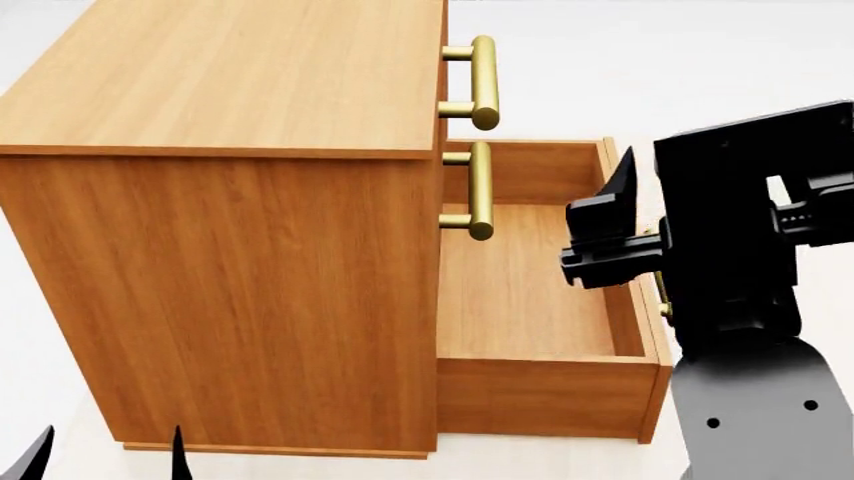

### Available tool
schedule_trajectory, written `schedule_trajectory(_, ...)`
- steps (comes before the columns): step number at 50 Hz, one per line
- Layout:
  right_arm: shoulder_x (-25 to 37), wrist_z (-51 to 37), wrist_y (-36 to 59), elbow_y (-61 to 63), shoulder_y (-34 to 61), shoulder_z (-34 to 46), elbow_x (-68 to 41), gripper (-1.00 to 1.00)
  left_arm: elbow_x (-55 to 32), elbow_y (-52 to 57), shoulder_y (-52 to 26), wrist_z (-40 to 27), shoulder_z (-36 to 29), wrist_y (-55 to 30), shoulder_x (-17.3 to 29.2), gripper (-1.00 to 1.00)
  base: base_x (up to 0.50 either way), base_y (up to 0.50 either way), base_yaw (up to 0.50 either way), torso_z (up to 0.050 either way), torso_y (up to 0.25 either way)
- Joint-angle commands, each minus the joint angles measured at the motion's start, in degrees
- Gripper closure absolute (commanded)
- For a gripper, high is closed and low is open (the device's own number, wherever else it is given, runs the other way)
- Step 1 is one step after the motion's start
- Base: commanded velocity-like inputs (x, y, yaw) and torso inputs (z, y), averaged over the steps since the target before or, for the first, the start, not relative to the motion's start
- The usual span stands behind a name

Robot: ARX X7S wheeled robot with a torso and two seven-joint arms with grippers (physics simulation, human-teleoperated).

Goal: Close the bottom drawer of the cabinet.

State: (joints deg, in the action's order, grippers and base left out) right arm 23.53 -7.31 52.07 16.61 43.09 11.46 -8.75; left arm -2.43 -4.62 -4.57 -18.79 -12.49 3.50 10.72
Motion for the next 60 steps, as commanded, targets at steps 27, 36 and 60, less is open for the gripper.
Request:
schedule_trajectory(27, 7.9, 2.2, -18.2, -26.5, -5.4, -0.3, 1.9, -1.0, -0.7, -0.6, 0.6, -0.4, -1.4, 1.6, 0.9, -1.0, 0.0, 0.0, 0.0, 0.0, 0.0)
schedule_trajectory(36, 7.3, 3.4, -23.9, -30.9, -8.5, 0.5, 1.7, -1.0, -0.7, -0.9, 0.8, -0.4, -2.1, 1.9, 1.1, -1.0, 0.0, 0.0, 0.0, 0.0, 0.0)
schedule_trajectory(60, 3.9, 6.1, -41.9, -45.1, -13.6, -1.5, -1.7, -1.0, -1.3, -0.6, 0.7, -1.0, -2.4, 1.9, 1.5, -1.0, 0.0, 0.0, 0.0, 0.0, 0.0)
